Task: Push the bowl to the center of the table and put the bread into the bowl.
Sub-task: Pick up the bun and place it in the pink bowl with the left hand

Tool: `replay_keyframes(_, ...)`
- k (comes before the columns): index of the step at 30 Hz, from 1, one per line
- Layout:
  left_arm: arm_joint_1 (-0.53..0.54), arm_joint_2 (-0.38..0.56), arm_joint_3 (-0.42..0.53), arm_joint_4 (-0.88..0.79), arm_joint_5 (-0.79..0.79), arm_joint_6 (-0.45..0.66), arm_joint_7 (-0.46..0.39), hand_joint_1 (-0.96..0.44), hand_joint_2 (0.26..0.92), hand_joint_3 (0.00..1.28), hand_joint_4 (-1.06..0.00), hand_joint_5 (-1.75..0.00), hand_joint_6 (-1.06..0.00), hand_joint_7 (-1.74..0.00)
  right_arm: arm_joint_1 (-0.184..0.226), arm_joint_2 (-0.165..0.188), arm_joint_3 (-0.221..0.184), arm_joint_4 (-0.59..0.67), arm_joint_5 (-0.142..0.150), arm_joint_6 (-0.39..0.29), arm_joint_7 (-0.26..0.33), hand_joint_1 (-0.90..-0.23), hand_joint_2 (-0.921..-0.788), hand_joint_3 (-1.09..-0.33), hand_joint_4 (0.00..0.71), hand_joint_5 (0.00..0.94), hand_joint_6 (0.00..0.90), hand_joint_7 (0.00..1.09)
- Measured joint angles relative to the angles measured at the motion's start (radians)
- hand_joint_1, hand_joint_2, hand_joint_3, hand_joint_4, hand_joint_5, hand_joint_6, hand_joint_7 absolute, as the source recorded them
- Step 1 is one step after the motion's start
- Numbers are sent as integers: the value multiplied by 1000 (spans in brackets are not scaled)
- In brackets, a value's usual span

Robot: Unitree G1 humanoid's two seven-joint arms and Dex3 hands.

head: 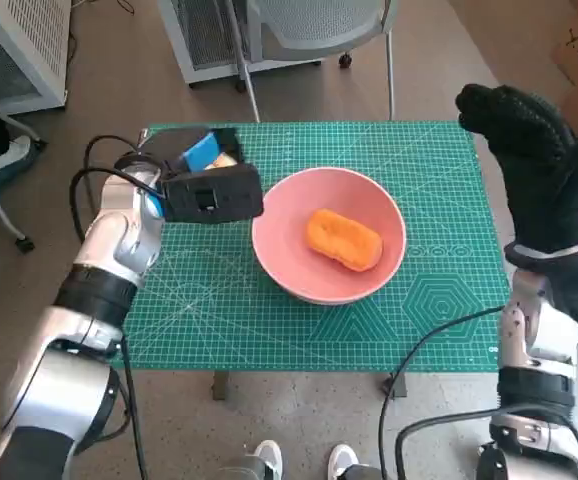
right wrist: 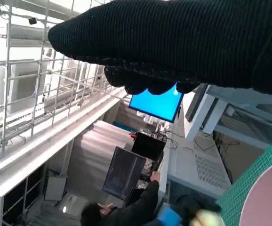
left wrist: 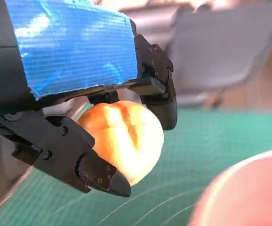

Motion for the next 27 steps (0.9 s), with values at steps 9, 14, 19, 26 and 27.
replay_keyframes(9,128,-2,25,-346,-12,-5,-13,3,915,17,-795,-1046,-657,-1136,-7,0,0,1,0,-2,0,-641,-921,-739,289,2,411,7)
replay_keyframes(14,170,-14,18,-513,-5,3,-53,2,915,13,-800,-1033,-662,-1140,-9,1,1,8,0,-5,0,-641,-921,-739,287,1,411,7)
replay_keyframes(19,168,-66,-21,-634,27,34,-120,2,915,12,-805,-1050,-658,-1121,-10,7,7,32,2,-6,7,-641,-921,-738,287,0,411,6)
replay_keyframes(26,155,-136,-43,-570,5,25,-164,14,895,133,-586,-1066,-417,-1135,-11,20,13,33,3,-6,10,-639,-921,-738,285,0,420,11)
replay_keyframes(27,155,-141,-43,-553,-4,26,-171,-5,845,121,-388,-720,-281,-863,-10,20,13,32,3,-6,10,-639,-921,-739,284,0,420,11)
